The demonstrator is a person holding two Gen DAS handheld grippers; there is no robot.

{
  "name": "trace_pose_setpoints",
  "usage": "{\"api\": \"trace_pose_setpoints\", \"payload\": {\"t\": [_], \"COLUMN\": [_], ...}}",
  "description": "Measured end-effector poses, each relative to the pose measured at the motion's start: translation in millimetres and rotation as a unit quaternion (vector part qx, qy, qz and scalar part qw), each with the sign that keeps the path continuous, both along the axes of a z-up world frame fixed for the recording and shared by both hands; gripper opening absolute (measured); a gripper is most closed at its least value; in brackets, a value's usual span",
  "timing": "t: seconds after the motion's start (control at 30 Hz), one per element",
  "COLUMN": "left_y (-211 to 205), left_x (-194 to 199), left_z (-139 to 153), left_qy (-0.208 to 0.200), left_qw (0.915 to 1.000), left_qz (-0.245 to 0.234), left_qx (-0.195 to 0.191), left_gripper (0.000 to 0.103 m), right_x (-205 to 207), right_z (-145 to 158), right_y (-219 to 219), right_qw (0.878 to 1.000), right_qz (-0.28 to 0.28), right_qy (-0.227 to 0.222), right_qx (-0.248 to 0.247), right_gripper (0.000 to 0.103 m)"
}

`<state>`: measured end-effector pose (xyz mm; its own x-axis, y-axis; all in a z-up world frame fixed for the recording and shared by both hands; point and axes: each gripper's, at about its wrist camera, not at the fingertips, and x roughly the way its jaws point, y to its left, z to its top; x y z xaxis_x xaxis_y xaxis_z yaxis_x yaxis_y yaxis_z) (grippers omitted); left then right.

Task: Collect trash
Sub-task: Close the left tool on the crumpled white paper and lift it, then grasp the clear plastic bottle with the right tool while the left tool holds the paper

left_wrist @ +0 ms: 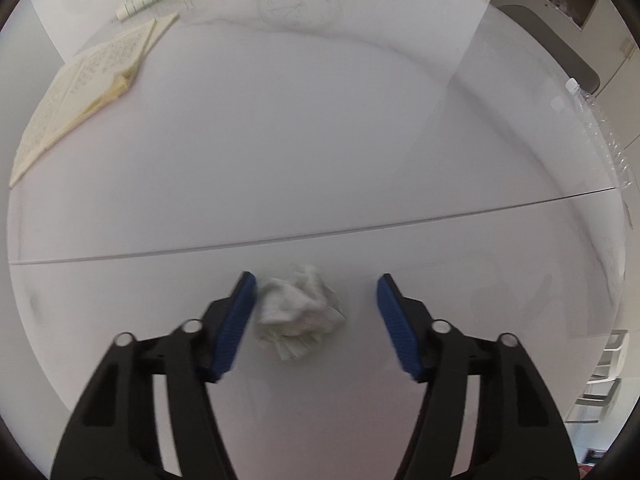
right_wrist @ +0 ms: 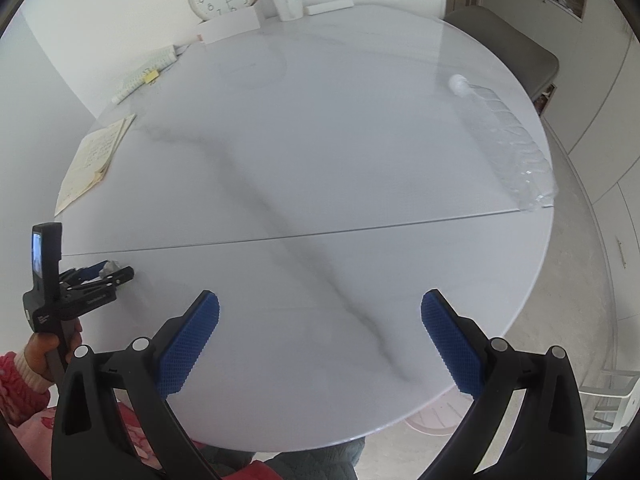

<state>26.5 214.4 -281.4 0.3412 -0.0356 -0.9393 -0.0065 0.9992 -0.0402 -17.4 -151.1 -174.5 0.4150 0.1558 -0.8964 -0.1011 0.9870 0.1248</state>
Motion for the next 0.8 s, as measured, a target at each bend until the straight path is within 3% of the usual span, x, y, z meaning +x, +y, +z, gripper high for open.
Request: {"api": "trace_pose_setpoints", "payload": {"t": [0.1,0.23,0.37,0.6,0.8], "left_y": [-3.7,-13.7,-49.6,-161.6,-280.9], "left_x": [4.0,10.0,13.7,40.8,67.2], "left_z": [1.0,7.2,26.3,64.4,80.6], "left_qy": [0.001,0.005,-0.008,-0.038,-0.055], "left_qw": [0.9999,0.9997,0.9985,0.9871,0.9737], "left_qz": [-0.015,-0.022,-0.054,-0.151,-0.217], "left_qx": [0.006,-0.004,-0.008,-0.035,-0.042], "left_gripper": [0.031,0.028,0.028,0.028,0.028], "right_x": [3.5,5.4,6.5,12.4,34.4], "right_z": [-0.6,-1.7,1.2,7.4,11.7], "right_y": [9.0,9.0,-2.4,-54.0,-131.6], "right_qw": [1.0,1.0,1.0,1.0,0.999], "right_qz": [0.01,0.016,0.013,-0.002,-0.028], "right_qy": [0.0,0.001,-0.003,-0.013,-0.026], "right_qx": [0.002,0.005,0.008,0.003,-0.015], "right_gripper": [0.1,0.1,0.1,0.1,0.1]}}
